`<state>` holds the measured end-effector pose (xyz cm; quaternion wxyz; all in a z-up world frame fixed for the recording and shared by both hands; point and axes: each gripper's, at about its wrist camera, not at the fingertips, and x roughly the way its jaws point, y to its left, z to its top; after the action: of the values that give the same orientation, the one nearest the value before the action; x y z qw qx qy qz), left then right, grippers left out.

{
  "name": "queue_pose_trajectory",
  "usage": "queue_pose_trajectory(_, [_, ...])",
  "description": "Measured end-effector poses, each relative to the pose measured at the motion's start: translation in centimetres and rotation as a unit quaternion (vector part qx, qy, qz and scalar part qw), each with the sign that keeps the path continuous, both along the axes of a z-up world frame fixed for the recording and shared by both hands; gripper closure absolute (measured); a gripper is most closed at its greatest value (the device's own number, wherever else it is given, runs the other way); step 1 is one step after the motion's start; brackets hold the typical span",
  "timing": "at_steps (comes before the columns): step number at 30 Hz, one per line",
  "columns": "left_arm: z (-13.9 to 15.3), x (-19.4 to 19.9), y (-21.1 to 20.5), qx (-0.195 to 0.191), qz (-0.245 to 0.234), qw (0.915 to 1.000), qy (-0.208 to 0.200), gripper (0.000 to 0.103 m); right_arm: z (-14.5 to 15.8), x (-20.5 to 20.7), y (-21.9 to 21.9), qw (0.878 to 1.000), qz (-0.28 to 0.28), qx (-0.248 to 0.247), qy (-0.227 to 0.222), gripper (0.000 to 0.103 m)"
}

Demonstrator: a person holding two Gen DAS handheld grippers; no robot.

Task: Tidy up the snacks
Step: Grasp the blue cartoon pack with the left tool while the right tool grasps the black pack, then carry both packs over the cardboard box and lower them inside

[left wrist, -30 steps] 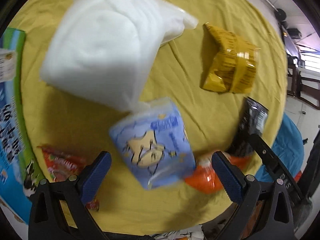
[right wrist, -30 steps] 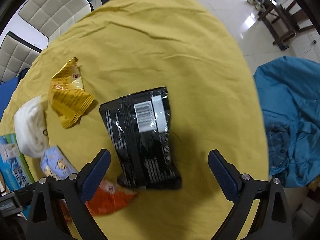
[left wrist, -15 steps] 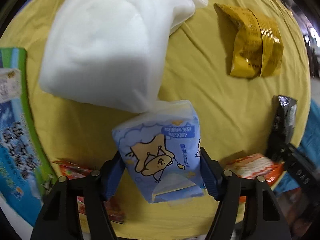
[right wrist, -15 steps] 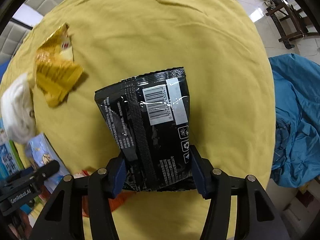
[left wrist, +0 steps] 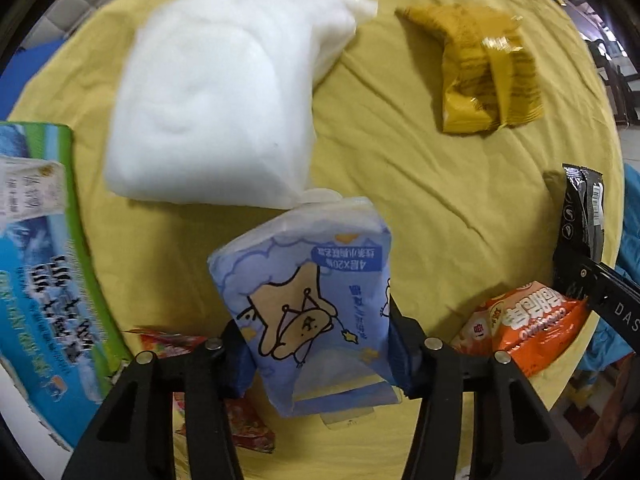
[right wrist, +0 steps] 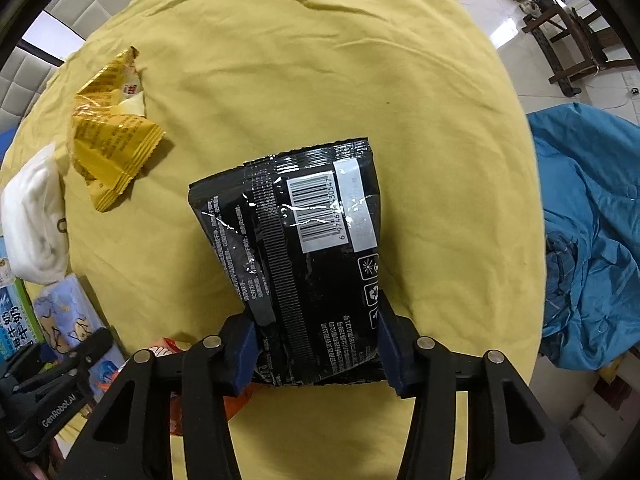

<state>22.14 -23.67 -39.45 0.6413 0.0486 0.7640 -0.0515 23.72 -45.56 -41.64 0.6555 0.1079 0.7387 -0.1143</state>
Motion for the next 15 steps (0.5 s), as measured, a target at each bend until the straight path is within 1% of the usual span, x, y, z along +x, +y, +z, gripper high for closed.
queue_pose_trajectory(3, [1.8, -1.2, 0.1, -0.006, -0.003, 0.9998, -0.019, 0.054, 1.4, -1.3, 1.2, 1.0, -0.001, -0.004, -0.014, 0.051])
queue_pose_trajectory(4, [2.6, -1.0, 0.1, -0.006, -0.006, 0.9996, -0.029, 0.054, 2.1, -1.6, 1.4, 1.0, -0.001, -0.006, -0.019, 0.051])
queue_pose_trajectory(6, [4.1, -1.9, 0.3, -0.009, -0.011, 0.9988, -0.047, 0.054, 3.9, -2.6, 1.7, 0.999, -0.001, -0.008, -0.033, 0.051])
queue_pose_trajectory(7, [5.0, -2.3, 0.4, -0.012, -0.012, 0.9983, -0.055, 0.054, 4.3, -2.9, 1.9, 0.999, -0.002, -0.008, -0.039, 0.051])
queue_pose_trajectory(10, [7.3, -3.6, 0.7, -0.027, -0.008, 0.997, -0.072, 0.054, 7.2, -3.6, 3.0, 0.998, 0.001, -0.004, -0.062, 0.051])
queue_pose_trajectory(12, [9.1, -4.8, 1.2, -0.034, -0.011, 0.9953, -0.09, 0.054, 10.0, -3.8, 3.4, 0.997, 0.004, -0.001, -0.076, 0.051])
queue_pose_trajectory(13, [10.6, -5.3, 1.8, -0.039, -0.01, 0.9943, -0.098, 0.054, 11.0, -4.3, 4.3, 0.996, 0.006, 0.004, -0.084, 0.051])
queue_pose_trajectory(14, [11.2, -5.2, 2.3, -0.043, -0.011, 0.9935, -0.105, 0.054, 11.9, -4.3, 4.6, 0.996, 0.006, 0.01, -0.091, 0.051])
queue_pose_trajectory(15, [12.6, -5.2, 3.8, -0.046, -0.012, 0.9926, -0.111, 0.054, 12.7, -4.6, 5.5, 0.995, 0.008, 0.016, -0.097, 0.051])
